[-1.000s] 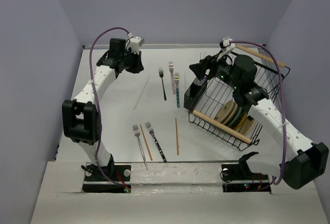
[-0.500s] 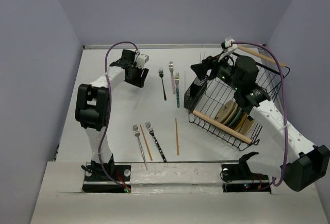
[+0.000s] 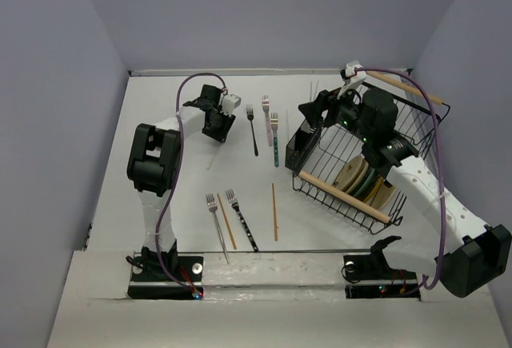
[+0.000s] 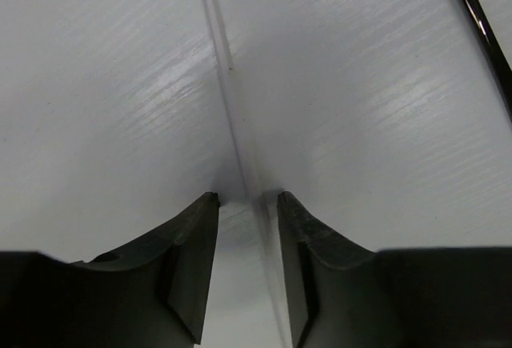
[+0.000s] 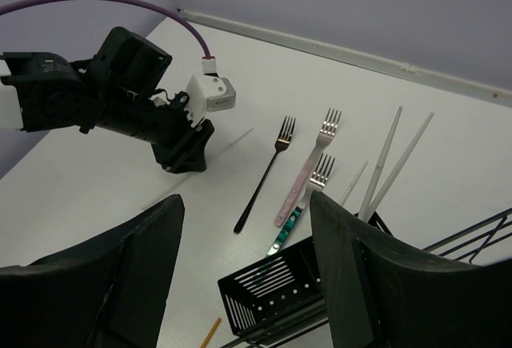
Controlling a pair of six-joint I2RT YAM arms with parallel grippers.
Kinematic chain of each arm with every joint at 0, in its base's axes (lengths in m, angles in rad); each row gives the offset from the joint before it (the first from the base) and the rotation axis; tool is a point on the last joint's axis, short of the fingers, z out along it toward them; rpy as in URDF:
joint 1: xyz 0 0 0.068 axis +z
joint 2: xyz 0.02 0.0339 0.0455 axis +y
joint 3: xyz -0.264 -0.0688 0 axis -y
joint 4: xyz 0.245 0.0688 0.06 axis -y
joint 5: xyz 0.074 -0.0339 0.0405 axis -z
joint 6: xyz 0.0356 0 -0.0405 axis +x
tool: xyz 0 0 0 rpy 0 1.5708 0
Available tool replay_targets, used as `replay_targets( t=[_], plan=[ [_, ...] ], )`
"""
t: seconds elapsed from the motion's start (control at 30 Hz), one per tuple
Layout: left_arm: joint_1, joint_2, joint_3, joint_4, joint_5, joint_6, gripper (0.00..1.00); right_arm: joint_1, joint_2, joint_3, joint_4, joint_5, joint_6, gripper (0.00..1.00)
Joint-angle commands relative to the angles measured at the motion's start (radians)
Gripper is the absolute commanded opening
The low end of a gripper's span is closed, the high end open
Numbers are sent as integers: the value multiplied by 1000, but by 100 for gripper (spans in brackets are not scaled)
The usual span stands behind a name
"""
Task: Sort the eating utensils into containers
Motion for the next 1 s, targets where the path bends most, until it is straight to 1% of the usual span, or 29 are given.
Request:
replay_targets(
  t=[0.0, 0.03, 0.13, 0.17, 0.3, 0.4, 0.57, 0.8, 0.93, 0.97],
  plan=[
    [-1, 42, -23, -30, -3, 9, 36, -3, -26, -1, 9, 22, -25, 70],
    [-1, 45, -28, -39, 4, 11, 32, -3, -29, -3, 9, 22, -28, 70],
    [-1, 36, -46, -33, 0, 12, 6, -3, -32, -6, 8, 35, -31, 70],
    [-1, 28, -55, -24, -3, 12, 0, -3, -33, -6, 8, 40, -33, 70],
    [-1, 2, -66, -7, -2, 9, 0, -3, -29, -13, 9, 42, -25, 70],
    [5, -41, -78, 28, 35, -4, 0, -3, -20, -16, 9, 26, -18, 70],
    [17, -191, -92, 69, 100, -18, 0, -3, -27, -13, 9, -12, 1, 70],
    [63, -348, -49, 31, 196, -30, 0, -3, -53, 16, 27, -96, 65, 70],
    [63, -464, -51, 10, 273, -40, 0, -3, -37, 20, 98, -161, 162, 69],
    [63, -484, -51, 7, 288, -46, 0, 11, -12, 25, 134, -167, 177, 68]
  ],
)
